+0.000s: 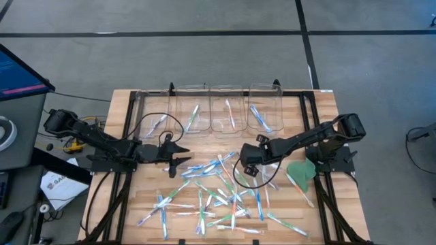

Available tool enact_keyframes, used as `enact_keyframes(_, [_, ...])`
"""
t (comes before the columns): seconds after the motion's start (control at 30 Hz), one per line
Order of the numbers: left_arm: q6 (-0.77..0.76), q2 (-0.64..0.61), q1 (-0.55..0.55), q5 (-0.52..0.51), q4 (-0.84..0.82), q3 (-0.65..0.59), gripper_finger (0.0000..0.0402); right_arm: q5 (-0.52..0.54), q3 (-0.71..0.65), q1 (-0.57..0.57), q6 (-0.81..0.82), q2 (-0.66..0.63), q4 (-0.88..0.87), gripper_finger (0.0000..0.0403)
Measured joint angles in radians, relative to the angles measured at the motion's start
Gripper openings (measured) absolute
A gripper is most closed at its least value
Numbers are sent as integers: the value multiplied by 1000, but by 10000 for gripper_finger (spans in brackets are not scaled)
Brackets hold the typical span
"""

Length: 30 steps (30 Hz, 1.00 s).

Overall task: Pick & Place Toothbrushes
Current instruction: Put the violet toothbrush into the left transparent bin

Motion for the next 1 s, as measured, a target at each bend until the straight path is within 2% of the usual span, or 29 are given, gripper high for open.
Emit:
enact_keyframes(0.13, [-11, 0, 0, 34, 26, 0, 154, 67, 72, 34, -3, 0, -40, 1])
enact_keyframes(0.27, [-17, 0, -1, 66, 128, 0, 154, 117, 143, 85, -87, -1, 39, 0])
enact_keyframes(0.6, [195, 58, -64, 86, 370, 1, 154, 120, 176, 185, -550, -1, 599, 0])
enact_keyframes(0.73, [265, 138, -86, 86, 471, 1, 154, 40, 176, 191, -649, -1, 745, 0])
enact_keyframes(0.87, [290, 227, -87, 86, 583, 1, 154, -61, 176, 187, -665, -1, 808, 0])
enact_keyframes(1.0, [291, 304, -75, 85, 689, 1, 154, -69, 175, 171, -691, 4, 833, 0])
